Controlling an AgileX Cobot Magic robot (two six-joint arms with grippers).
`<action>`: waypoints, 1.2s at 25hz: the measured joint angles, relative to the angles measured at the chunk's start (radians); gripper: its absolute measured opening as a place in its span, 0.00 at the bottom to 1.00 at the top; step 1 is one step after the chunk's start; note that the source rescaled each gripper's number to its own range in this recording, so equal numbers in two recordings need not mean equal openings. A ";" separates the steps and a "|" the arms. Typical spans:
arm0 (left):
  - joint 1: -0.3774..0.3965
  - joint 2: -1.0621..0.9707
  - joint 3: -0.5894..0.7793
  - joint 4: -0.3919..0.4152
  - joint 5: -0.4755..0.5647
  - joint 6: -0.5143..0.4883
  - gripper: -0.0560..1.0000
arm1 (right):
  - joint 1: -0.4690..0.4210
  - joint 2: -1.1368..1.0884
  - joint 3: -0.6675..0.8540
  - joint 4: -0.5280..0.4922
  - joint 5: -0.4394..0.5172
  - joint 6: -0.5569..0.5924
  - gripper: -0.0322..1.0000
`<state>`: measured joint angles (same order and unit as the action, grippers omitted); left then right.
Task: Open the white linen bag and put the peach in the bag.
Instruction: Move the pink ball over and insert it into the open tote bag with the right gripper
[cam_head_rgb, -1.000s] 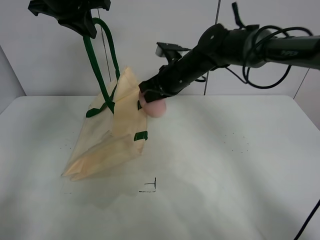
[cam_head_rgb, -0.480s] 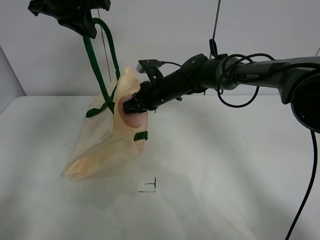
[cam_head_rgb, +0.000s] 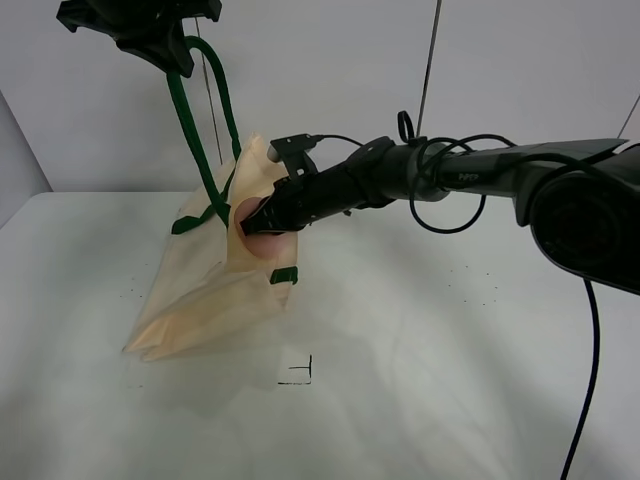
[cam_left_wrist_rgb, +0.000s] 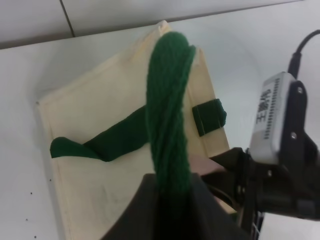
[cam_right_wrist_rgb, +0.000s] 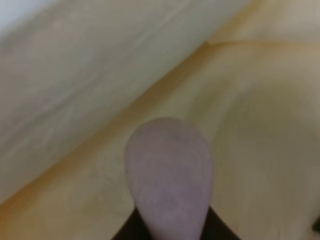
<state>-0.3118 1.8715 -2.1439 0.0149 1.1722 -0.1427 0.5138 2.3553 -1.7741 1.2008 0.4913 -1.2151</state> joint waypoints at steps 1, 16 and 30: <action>0.000 0.000 0.000 0.000 0.000 0.000 0.05 | 0.000 0.012 -0.017 0.008 0.005 -0.001 0.03; 0.000 0.000 0.000 0.001 0.000 0.000 0.05 | 0.063 0.058 -0.070 0.071 -0.024 -0.045 0.03; 0.000 0.000 0.000 0.001 0.000 0.000 0.05 | 0.069 0.058 -0.070 0.065 -0.075 -0.039 0.95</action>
<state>-0.3118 1.8715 -2.1439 0.0159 1.1722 -0.1427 0.5832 2.4137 -1.8437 1.2656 0.4163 -1.2543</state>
